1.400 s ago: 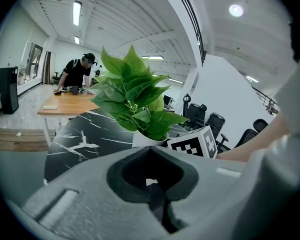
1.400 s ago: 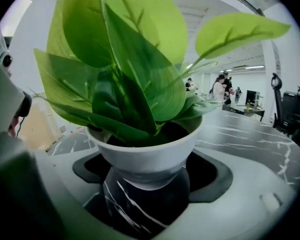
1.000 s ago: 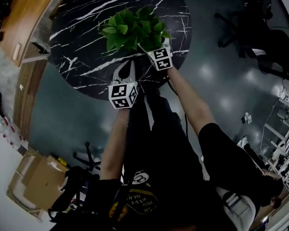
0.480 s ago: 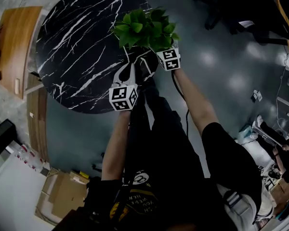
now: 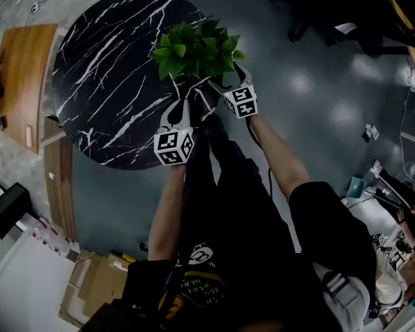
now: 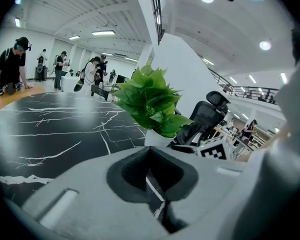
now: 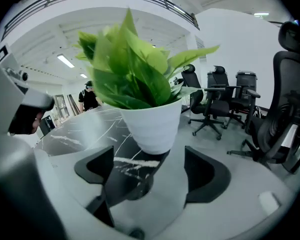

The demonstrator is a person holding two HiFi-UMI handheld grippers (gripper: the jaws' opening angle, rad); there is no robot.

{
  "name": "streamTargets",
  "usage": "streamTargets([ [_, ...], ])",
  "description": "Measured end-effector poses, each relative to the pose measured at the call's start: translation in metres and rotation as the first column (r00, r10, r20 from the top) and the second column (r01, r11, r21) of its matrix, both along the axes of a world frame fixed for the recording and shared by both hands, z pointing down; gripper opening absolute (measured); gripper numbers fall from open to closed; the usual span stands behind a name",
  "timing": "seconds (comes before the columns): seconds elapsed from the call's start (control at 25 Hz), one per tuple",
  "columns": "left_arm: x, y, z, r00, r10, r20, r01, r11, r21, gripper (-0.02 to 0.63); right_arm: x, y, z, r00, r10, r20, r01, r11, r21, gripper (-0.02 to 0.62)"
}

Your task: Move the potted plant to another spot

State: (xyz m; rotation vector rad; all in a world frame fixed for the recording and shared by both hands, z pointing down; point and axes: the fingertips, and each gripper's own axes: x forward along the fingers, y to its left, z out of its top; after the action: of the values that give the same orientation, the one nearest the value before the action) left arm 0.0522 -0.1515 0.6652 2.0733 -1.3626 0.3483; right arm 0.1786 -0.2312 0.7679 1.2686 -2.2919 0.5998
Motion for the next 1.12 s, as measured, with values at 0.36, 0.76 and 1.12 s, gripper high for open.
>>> streamTargets([
  [0.36, 0.025, 0.019, -0.076, 0.992, 0.123, 0.022, -0.125, 0.984, 0.13, 0.005, -0.001, 0.097, -0.143, 0.998, 0.055, 0.043, -0.058, 0.996, 0.064, 0.003],
  [0.76, 0.03, 0.026, -0.152, 0.976, 0.215, 0.018, -0.213, 0.947, 0.242, 0.005, -0.043, 0.101, -0.248, 0.99, 0.11, 0.089, -0.126, 0.974, 0.189, 0.002],
  [1.12, 0.03, 0.033, -0.171, 0.968, 0.247, 0.031, -0.246, 0.929, 0.275, 0.005, -0.053, 0.115, -0.265, 0.99, 0.103, 0.092, -0.12, 0.971, 0.206, 0.002],
])
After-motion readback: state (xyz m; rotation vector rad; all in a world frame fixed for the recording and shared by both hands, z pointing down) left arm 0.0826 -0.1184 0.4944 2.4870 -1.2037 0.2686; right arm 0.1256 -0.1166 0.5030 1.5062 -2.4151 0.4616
